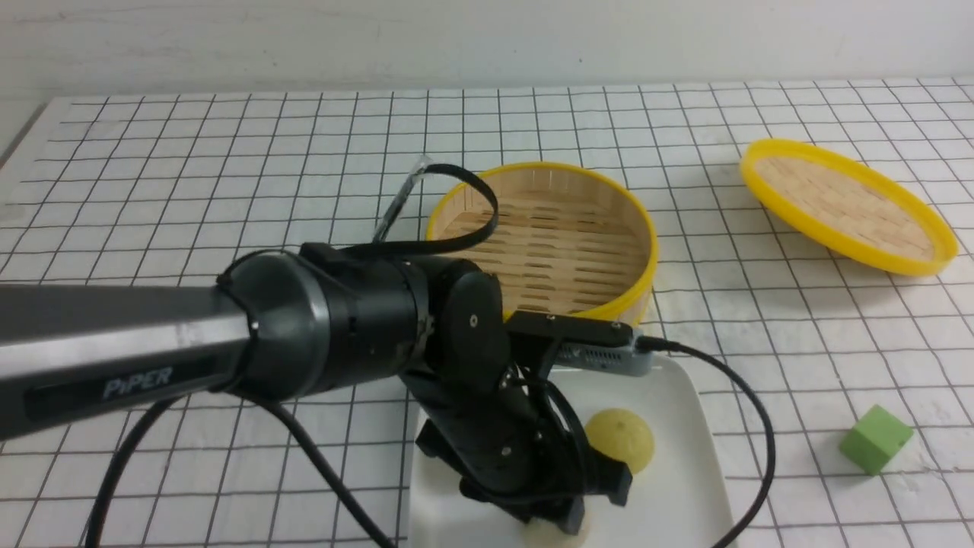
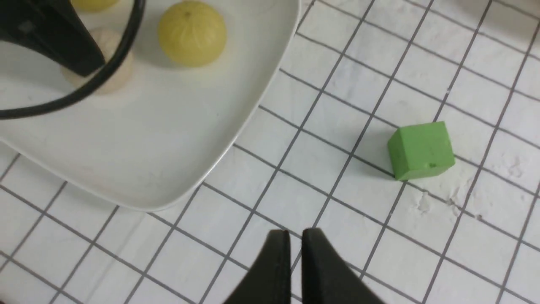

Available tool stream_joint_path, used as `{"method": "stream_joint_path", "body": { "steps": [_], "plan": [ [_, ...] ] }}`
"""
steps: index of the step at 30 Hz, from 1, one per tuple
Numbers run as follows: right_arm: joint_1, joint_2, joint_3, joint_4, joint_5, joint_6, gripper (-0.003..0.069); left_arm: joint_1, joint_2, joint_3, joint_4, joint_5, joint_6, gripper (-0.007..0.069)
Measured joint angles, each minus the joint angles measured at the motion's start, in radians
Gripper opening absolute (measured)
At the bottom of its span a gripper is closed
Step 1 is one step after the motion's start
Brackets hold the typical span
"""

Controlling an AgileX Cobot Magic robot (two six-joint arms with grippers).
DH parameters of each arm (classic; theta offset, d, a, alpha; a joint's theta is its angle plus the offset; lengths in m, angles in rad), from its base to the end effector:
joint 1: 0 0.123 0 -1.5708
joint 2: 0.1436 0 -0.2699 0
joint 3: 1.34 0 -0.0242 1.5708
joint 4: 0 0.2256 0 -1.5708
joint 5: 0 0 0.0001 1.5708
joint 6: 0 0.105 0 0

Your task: Put the steamed buns into the plate on the white-black tablecloth.

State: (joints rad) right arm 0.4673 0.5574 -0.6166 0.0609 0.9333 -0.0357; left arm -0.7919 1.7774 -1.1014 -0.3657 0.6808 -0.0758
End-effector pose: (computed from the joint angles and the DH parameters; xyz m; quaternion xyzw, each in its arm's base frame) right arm 0.0758 0.0440 0.2797 -0.2227 0.8965 0.1106 0.3666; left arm 0.2130 -0.2494 0.1747 0.2259 0.9535 -0.1839 0.0774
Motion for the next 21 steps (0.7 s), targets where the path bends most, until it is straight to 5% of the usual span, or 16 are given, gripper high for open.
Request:
{"method": "stream_joint_path", "body": {
  "steps": [4, 9, 16, 21],
  "plan": [
    [0.000, -0.145, -0.060, 0.000, 0.115, 0.020, -0.0015, 0.000, -0.027, -0.032, 0.025, 0.014, 0.001, 0.0476],
    [0.000, -0.344, -0.058, -0.003, 0.108, 0.071, -0.0015, 0.000, -0.058, -0.103, 0.140, 0.057, 0.002, 0.0501],
    [0.000, -0.500, 0.151, 0.002, -0.262, 0.105, -0.0011, 0.000, -0.059, -0.125, 0.187, 0.073, -0.020, 0.0437],
    [0.000, -0.500, 0.203, 0.037, -0.314, 0.105, -0.0008, 0.000, -0.059, -0.126, 0.193, 0.074, -0.023, 0.0314]
  ]
}}
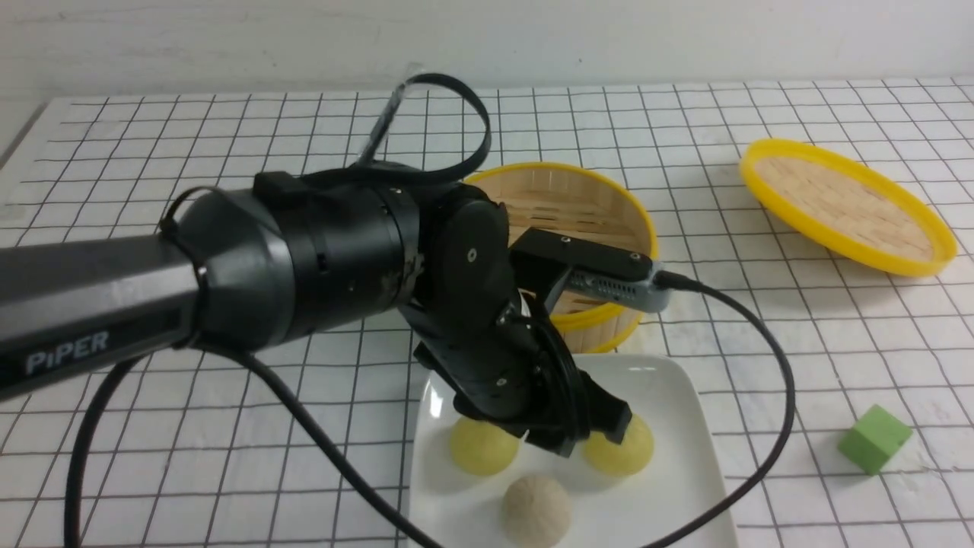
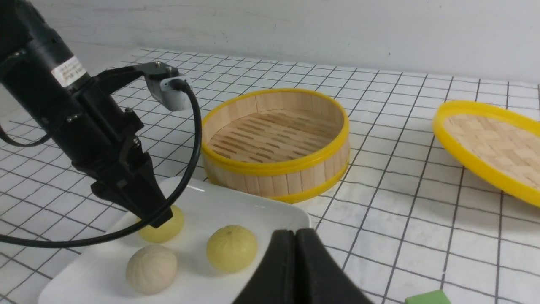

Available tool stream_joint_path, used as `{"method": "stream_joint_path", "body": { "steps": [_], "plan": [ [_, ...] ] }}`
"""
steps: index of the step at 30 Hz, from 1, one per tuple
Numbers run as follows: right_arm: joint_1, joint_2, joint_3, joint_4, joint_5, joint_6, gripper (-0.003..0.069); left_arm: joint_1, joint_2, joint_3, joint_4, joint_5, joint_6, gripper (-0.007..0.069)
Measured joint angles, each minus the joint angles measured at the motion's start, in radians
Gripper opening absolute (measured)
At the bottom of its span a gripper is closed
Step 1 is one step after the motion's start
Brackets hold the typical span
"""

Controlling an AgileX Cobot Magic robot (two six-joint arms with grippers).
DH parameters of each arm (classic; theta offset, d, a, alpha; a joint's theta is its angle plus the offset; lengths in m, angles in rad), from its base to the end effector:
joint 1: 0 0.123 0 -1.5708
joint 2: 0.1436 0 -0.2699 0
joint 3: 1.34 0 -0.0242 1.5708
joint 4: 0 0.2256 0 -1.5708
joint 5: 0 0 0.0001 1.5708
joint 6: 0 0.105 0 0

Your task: Put the steamed buns into the plate on the white-black tablecloth.

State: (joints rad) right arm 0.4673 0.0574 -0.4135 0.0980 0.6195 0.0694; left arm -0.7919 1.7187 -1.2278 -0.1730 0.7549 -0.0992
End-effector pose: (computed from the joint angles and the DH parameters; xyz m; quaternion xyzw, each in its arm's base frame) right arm 0.0260 0.0198 0.2773 -0.1393 0.7530 0.2158 0.6059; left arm 0.2279 -0.2485 0.2199 0.2845 0.9341 -0.1518 0.1534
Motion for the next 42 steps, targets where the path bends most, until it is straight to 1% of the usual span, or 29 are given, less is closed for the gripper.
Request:
{"method": "stream_joint_path", "body": {
  "steps": [1, 3, 4, 5, 7, 9, 15, 18, 31, 36, 42],
  "plan": [
    [0.000, 0.000, 0.000, 0.026, 0.013, -0.012, -0.0008, 0.000, 0.000, -0.001, 0.005, 0.000, 0.000, 0.0238],
    [0.000, 0.000, 0.000, 0.077, 0.055, -0.047, -0.0006, 0.000, 0.000, -0.001, 0.012, 0.000, 0.000, 0.0125],
    [0.000, 0.000, 0.000, 0.081, 0.059, -0.056, -0.0006, 0.000, 0.000, -0.001, 0.013, 0.000, 0.000, 0.0114],
    [0.000, 0.000, 0.002, 0.126, 0.084, -0.096, -0.0005, 0.000, 0.000, -0.001, 0.019, 0.000, 0.000, 0.0035],
    [0.000, 0.000, 0.008, 0.146, 0.082, -0.121, -0.0004, 0.000, 0.000, -0.001, 0.022, 0.000, 0.000, 0.0008],
    [0.000, 0.000, 0.016, 0.152, 0.074, -0.136, -0.0003, 0.000, 0.000, -0.001, 0.022, 0.000, 0.000, 0.0002],
    [0.000, 0.000, 0.086, 0.124, -0.087, -0.150, 0.0000, 0.000, 0.000, -0.001, 0.023, 0.000, 0.000, 0.0002],
    [0.000, 0.000, 0.100, 0.121, -0.117, -0.151, 0.0001, 0.000, 0.000, -0.001, 0.024, 0.000, 0.000, 0.0002],
    [0.000, 0.000, 0.102, 0.121, -0.121, -0.151, 0.0009, 0.000, 0.000, -0.001, 0.029, 0.000, 0.000, 0.0011],
    [0.000, 0.000, 0.102, 0.121, -0.121, -0.153, 0.0014, 0.000, 0.000, -0.001, 0.073, 0.000, 0.000, 0.0013],
    [-0.001, -0.041, 0.149, 0.112, -0.133, -0.153, 0.0020, 0.000, 0.000, -0.001, 0.088, -0.001, 0.000, 0.0017]
  ]
}}
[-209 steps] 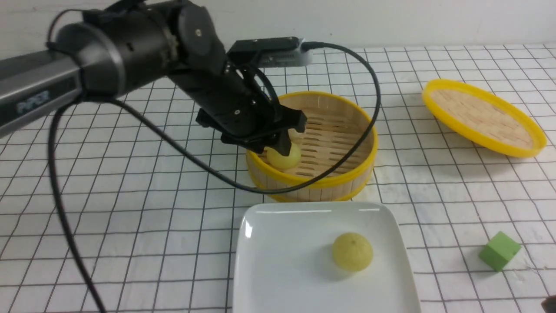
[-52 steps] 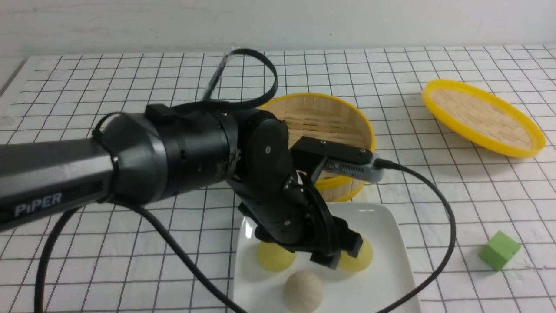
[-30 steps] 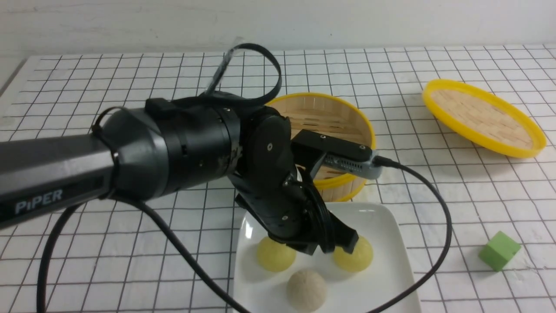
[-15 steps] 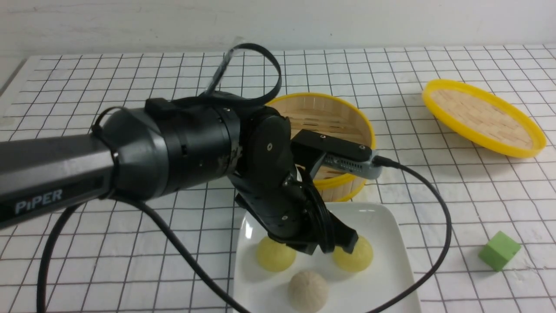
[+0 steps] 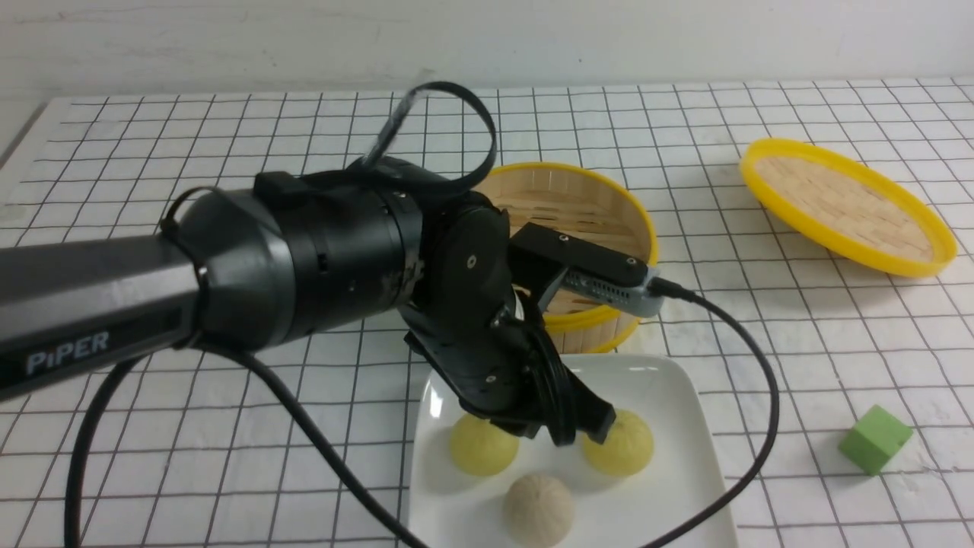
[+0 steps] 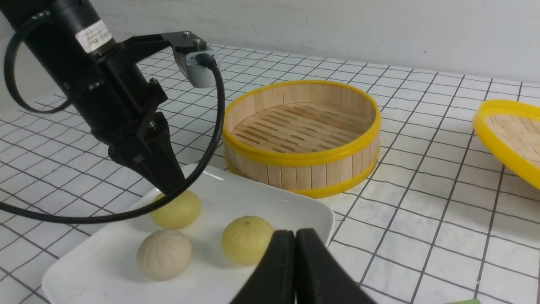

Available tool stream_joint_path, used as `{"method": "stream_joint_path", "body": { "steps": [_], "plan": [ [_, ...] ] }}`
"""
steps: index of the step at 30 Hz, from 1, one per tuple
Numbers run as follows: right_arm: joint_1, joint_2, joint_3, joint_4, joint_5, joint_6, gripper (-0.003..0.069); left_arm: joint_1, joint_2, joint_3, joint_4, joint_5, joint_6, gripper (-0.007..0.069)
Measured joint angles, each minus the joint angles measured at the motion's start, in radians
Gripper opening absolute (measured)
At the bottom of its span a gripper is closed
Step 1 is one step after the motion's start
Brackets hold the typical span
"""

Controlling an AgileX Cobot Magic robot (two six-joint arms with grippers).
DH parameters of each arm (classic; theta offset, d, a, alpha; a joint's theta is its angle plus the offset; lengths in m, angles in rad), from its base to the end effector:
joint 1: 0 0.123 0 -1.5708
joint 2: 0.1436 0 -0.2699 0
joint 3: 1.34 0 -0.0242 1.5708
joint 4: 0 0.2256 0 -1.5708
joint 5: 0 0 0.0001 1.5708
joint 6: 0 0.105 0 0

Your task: Put the steamed buns into the plate on the white-black tablecloth.

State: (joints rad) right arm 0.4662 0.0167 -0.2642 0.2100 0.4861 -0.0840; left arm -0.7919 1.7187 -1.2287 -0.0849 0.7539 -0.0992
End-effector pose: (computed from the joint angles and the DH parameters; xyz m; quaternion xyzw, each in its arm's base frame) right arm 0.0330 0.0281 0.2481 -0.1680 0.7364 0.2188 0.6177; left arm 0.2323 -0.2440 0.2194 0.3091 0.9280 -0.1199 0.1703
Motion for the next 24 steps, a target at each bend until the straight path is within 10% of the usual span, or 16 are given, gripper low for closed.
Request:
{"method": "stream_joint_path", "body": {
  "steps": [15, 24],
  "plan": [
    [-0.360, -0.029, 0.272, -0.111, -0.036, -0.003, 0.0036, 0.000, -0.296, -0.052, 0.066, 0.164, -0.067, 0.0019],
    [-0.399, -0.029, 0.280, -0.118, -0.071, -0.004, 0.0043, 0.000, -0.622, -0.027, 0.192, 0.383, -0.151, 0.0020]
  ]
}}
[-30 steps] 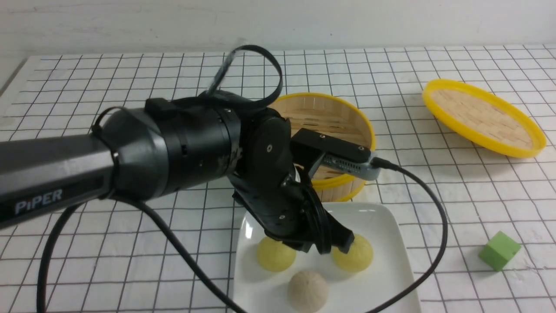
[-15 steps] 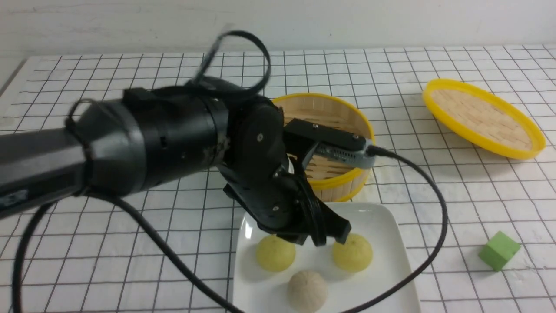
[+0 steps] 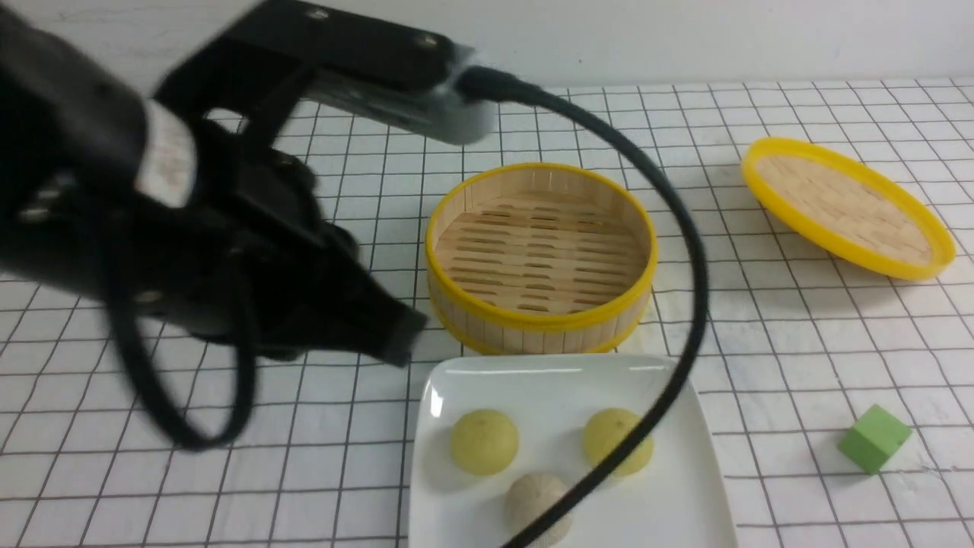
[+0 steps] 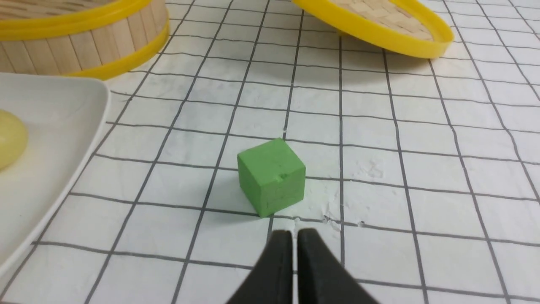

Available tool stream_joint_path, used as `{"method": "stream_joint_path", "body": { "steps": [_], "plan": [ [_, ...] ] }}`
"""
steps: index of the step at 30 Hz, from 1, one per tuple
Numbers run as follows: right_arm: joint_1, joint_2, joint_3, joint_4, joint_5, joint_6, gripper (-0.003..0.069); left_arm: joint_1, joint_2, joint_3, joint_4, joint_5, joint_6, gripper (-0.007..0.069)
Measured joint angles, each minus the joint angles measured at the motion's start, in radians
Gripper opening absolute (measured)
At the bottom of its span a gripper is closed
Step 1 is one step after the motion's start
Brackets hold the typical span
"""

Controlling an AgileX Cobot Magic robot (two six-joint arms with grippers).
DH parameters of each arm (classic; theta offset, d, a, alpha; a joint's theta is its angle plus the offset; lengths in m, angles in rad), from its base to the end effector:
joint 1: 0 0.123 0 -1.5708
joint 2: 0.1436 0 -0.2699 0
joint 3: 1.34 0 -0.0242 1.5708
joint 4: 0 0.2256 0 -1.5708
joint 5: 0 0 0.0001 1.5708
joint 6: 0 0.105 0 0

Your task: Put the steamed buns into the plate on the white-black tablecloth.

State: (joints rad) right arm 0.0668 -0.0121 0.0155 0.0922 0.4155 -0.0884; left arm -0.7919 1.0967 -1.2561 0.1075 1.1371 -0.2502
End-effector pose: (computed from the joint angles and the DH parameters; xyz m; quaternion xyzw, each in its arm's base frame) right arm 0.0541 0.0075 0.1673 -0.0396 0.8127 0.0334 0.5804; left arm 0.1415 -0.1288 0.3757 0.2567 0.9057 -0.1194 0.3156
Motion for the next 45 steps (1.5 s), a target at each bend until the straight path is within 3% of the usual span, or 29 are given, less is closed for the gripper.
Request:
{"method": "stream_joint_path", "body": {
  "steps": [5, 7, 11, 12, 18, 22, 38, 41, 45],
  "plan": [
    [0.000, 0.000, 0.000, 0.000, 0.000, 0.000, 0.0047, 0.000, -0.170, 0.136, 0.021, 0.010, -0.096, 0.0020],
    [0.000, 0.000, 0.000, 0.000, 0.000, 0.000, 0.0050, 0.000, -0.309, 0.318, 0.027, -0.046, -0.175, 0.0022],
    [0.000, 0.000, 0.000, 0.000, 0.000, 0.000, 0.0057, 0.000, -0.443, 0.525, 0.036, -0.220, -0.288, 0.0024],
    [0.000, 0.000, 0.000, 0.000, 0.000, 0.000, 0.0059, 0.000, -0.496, 0.626, 0.046, -0.328, -0.354, 0.0027],
    [0.000, 0.000, 0.000, 0.000, 0.000, 0.000, 0.0068, 0.000, -0.588, 0.793, 0.120, -0.663, -0.486, 0.0033],
    [0.000, 0.000, 0.000, 0.000, 0.000, 0.000, 0.0076, 0.000, -0.587, 0.837, 0.156, -0.748, -0.499, 0.0034],
    [0.000, 0.000, 0.000, 0.000, 0.000, 0.000, 0.0092, 0.002, -0.589, 0.848, 0.276, -0.662, -0.501, 0.0048],
    [0.000, 0.000, 0.000, 0.000, 0.000, 0.000, 0.0096, 0.036, -0.610, 0.859, 0.284, -0.683, -0.494, 0.0050],
    [0.000, 0.000, 0.000, 0.000, 0.000, 0.000, 0.0099, 0.189, -0.711, 0.906, 0.256, -0.711, -0.401, 0.0054]
  ]
}}
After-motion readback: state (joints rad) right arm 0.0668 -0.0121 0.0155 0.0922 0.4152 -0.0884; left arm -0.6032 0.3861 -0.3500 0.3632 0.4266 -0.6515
